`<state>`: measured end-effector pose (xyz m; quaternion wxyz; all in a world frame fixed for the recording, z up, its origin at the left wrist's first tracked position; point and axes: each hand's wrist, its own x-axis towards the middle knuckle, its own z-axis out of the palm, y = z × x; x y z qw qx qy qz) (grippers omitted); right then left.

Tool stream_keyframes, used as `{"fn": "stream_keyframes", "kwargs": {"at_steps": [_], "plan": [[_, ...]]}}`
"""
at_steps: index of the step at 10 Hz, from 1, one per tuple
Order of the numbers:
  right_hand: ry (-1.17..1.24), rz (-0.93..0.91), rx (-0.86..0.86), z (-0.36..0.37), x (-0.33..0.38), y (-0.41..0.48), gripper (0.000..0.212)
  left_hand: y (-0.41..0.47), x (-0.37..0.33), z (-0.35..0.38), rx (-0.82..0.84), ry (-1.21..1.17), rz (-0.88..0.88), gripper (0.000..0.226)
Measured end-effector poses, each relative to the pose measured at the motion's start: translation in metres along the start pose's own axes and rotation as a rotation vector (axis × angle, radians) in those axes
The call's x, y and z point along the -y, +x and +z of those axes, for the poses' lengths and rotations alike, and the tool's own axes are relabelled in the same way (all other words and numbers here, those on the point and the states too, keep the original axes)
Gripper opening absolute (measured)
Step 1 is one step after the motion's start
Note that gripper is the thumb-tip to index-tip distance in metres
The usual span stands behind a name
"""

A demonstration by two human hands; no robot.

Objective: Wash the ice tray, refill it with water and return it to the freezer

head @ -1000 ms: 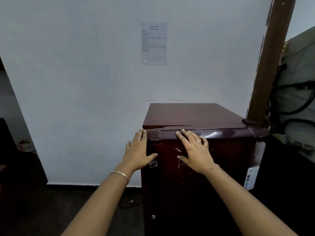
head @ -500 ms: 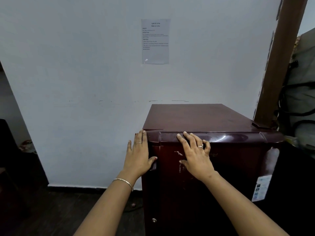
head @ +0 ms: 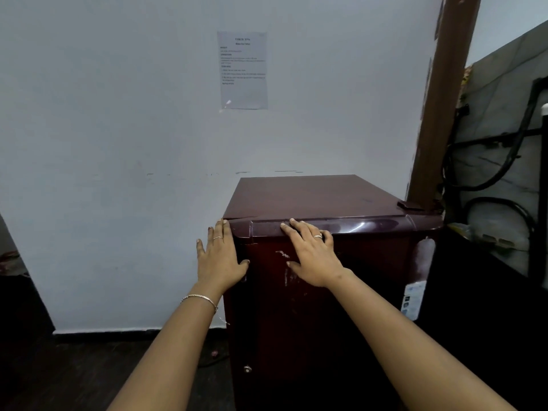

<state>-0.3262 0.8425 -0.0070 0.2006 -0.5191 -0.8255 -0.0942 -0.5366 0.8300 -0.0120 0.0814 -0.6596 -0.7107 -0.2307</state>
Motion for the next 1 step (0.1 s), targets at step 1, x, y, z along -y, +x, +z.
{"fn": "stream_keyframes", "kwargs": {"at_steps": [1], "plan": [[0.055,0.040,0.045,-0.0093,-0.0041,-0.0181,0.084,0.0032,-0.0033,-0.0068,0.014,-0.020,-0.025,0.100]]}}
